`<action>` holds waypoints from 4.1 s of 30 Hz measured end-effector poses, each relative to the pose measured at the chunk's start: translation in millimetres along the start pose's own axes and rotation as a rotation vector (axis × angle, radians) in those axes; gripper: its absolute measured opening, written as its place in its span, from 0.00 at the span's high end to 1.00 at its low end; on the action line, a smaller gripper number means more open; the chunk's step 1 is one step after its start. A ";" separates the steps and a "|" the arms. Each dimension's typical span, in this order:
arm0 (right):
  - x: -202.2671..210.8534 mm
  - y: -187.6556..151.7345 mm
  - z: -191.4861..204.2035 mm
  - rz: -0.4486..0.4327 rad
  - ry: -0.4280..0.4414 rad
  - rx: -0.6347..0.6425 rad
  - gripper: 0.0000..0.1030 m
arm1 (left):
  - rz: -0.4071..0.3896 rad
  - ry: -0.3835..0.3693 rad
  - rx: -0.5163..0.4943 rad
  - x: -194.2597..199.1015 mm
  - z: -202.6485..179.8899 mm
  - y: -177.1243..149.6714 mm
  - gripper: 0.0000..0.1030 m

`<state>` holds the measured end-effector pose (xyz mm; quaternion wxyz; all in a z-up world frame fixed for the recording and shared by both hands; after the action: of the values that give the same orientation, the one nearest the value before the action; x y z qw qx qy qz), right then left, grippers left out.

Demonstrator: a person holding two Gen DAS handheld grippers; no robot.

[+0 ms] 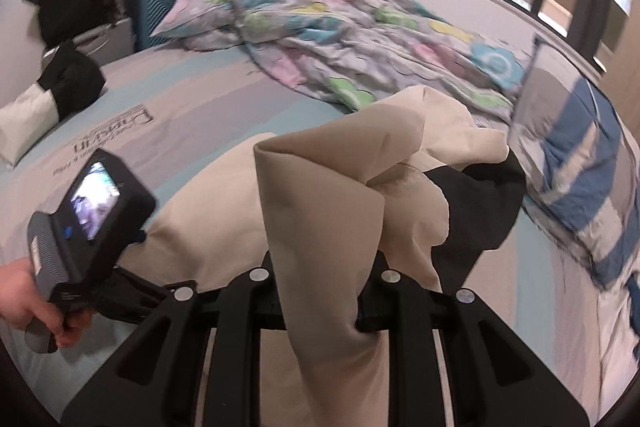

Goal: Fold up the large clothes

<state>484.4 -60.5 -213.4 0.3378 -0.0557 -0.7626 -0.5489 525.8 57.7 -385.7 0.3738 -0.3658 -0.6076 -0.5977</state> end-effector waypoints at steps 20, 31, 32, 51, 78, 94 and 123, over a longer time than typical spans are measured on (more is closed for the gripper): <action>-22.4 13.5 117.7 0.024 0.182 0.234 0.82 | -0.078 0.067 0.121 54.4 68.3 -7.9 0.12; -63.8 -24.6 175.2 0.094 0.245 0.306 0.82 | -0.168 0.121 0.071 99.5 138.5 60.7 0.12; -67.5 -29.3 180.3 0.101 0.242 0.319 0.82 | -0.180 0.098 0.057 102.2 136.7 73.0 0.12; -51.4 -52.5 198.3 0.075 0.172 0.413 0.58 | -0.016 -0.122 -0.275 -32.4 -20.0 173.7 0.08; -95.7 -59.8 -4.4 0.355 0.056 -0.272 0.54 | -0.054 0.086 -0.275 -24.2 17.7 142.6 0.06; -71.8 -59.2 6.4 0.385 0.056 -0.382 0.55 | -0.050 0.010 -0.110 12.4 20.3 75.6 0.06; -120.3 -104.3 -23.5 0.473 0.366 -0.736 0.09 | 0.231 -0.496 0.248 -37.3 119.7 21.9 0.05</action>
<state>539.6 -87.4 -362.1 0.5401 -0.2462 -0.4118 -0.6914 560.2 177.9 -409.8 0.3211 -0.5189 -0.7032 -0.3650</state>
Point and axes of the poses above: each gripper's, at about its wrist camera, not at the fingertips, and x roughly against the way its jaws point, z to its left, y to its top, the point moved 2 cm from there along -x, roughly the way its jaws point, and after that the axes turned 5 degrees about -z, right-handed, at the moved point
